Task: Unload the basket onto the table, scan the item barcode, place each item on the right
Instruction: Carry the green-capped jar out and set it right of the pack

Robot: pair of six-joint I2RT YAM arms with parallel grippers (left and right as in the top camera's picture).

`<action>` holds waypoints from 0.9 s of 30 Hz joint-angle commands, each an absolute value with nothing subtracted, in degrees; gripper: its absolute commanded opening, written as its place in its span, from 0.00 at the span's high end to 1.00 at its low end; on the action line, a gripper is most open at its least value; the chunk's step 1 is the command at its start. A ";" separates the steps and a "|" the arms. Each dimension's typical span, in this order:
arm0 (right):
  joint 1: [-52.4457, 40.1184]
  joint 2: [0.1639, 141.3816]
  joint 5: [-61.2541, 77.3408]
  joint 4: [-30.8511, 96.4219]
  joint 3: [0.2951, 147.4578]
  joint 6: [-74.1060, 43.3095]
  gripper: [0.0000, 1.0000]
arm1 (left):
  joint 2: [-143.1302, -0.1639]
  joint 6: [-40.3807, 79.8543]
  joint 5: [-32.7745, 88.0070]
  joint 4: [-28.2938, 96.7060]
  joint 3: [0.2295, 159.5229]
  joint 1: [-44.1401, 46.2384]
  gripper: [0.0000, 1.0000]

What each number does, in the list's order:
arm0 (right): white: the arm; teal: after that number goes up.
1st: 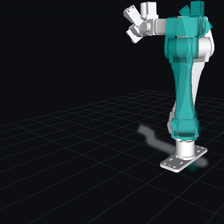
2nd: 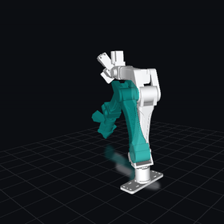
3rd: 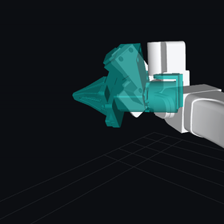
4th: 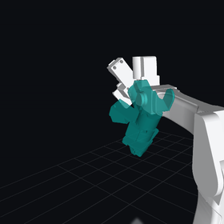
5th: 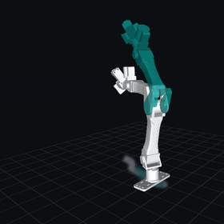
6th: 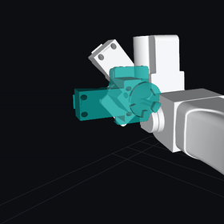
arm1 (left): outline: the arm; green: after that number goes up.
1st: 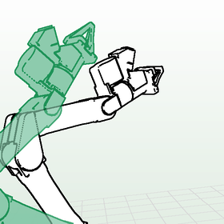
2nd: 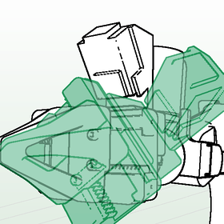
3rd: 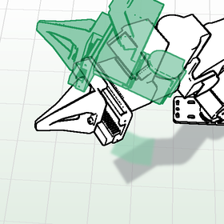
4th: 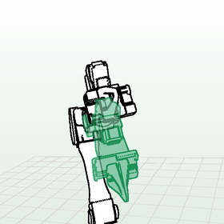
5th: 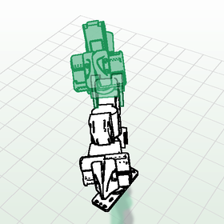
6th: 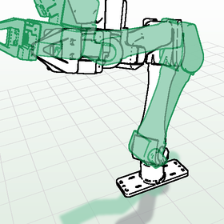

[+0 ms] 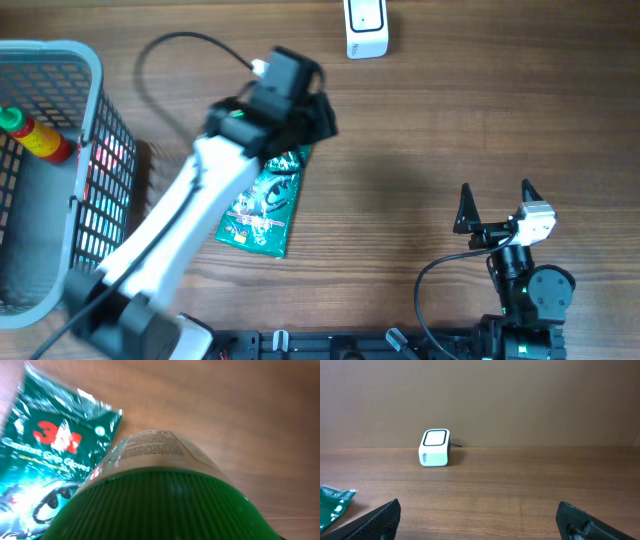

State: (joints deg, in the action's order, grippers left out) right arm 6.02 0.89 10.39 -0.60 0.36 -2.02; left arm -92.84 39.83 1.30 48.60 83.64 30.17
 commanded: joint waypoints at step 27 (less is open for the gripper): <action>5.80 0.54 9.85 -0.75 0.32 -1.50 0.00 | -116.64 46.59 -6.09 45.67 85.76 41.01 0.29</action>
